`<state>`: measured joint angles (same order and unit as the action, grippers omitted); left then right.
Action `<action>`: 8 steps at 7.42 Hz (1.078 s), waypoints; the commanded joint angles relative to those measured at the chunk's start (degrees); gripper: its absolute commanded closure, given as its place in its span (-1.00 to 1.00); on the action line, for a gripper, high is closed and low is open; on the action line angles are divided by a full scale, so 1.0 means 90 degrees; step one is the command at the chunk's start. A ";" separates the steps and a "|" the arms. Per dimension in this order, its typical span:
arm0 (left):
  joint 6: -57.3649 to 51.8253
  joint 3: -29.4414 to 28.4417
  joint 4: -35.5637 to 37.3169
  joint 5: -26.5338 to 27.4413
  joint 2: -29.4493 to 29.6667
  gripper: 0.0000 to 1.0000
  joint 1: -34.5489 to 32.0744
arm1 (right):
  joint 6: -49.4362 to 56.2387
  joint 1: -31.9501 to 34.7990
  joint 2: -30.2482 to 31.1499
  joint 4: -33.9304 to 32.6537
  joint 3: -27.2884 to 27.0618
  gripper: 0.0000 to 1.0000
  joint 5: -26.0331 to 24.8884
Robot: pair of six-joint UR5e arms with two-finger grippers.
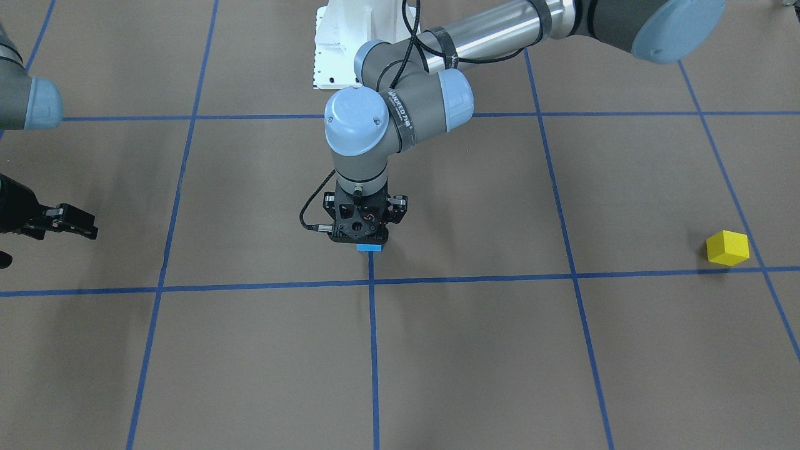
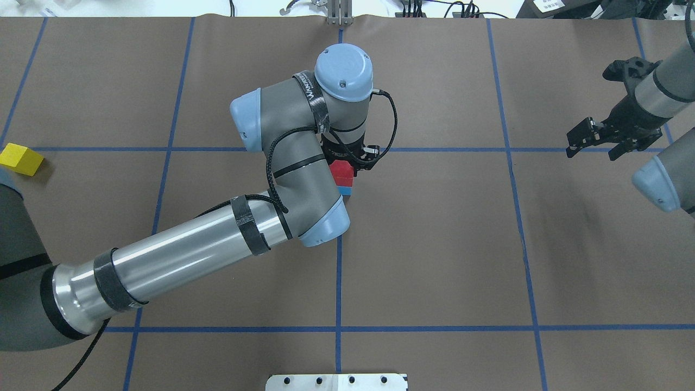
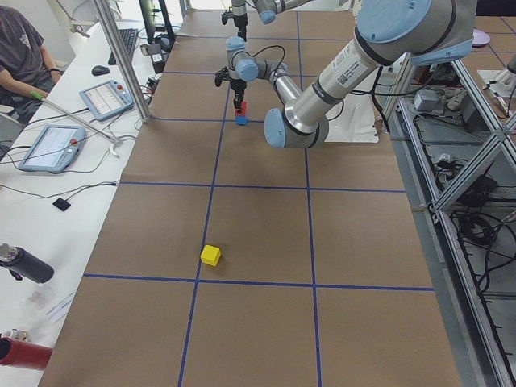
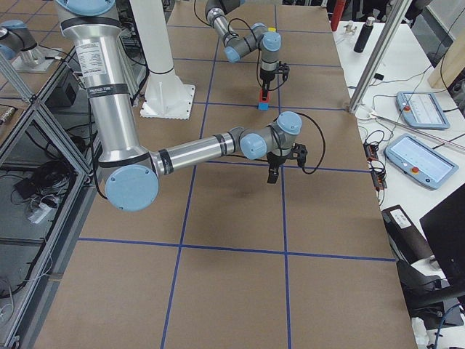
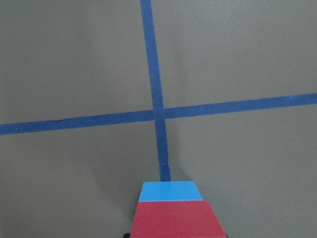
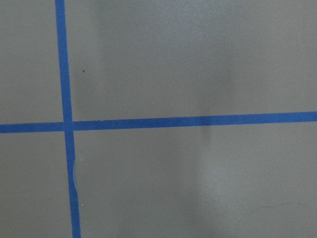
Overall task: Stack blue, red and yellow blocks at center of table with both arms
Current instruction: 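Hold the red cube on the blue cube with the left gripper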
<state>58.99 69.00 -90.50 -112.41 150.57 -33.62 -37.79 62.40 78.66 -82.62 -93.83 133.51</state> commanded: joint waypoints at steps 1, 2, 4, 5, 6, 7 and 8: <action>-0.0002 0.0000 -0.0003 0.0010 -0.0002 -0.84 0.0034 | -0.0010 0.0000 -0.0019 0.0000 0.0005 -0.99 0.0000; -0.0002 0.0000 -0.0003 0.0010 -0.0002 -0.98 0.0034 | -0.0010 0.0000 -0.0020 0.0000 0.0005 -0.99 0.0000; -0.0011 0.0000 0.0006 0.0010 -0.0002 -0.98 0.0024 | -0.0019 0.0000 -0.0029 0.0000 -0.0005 -0.99 0.0000; -0.0011 0.0019 0.0006 0.0010 -0.0002 -0.98 0.0024 | -0.0019 0.0000 -0.0029 0.0000 -0.0005 -0.99 0.0000; -0.0021 0.0058 0.0026 0.0010 -0.0002 -0.98 0.0024 | -0.0029 0.0000 -0.0029 0.0000 -0.0005 -0.99 0.0000; -0.0050 0.0348 0.0113 0.0000 -0.0040 -0.98 -0.0043 | -0.0019 0.0000 -0.0029 0.0000 -0.0014 -0.99 0.0000; -0.0089 0.0970 0.0404 -0.0048 -0.0370 -0.98 -0.0160 | -0.0019 0.0010 -0.0020 0.0000 -0.0014 -0.99 0.0000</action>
<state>58.56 72.46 -89.18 -112.48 149.67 -34.04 -37.99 62.42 78.42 -82.62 -93.92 133.51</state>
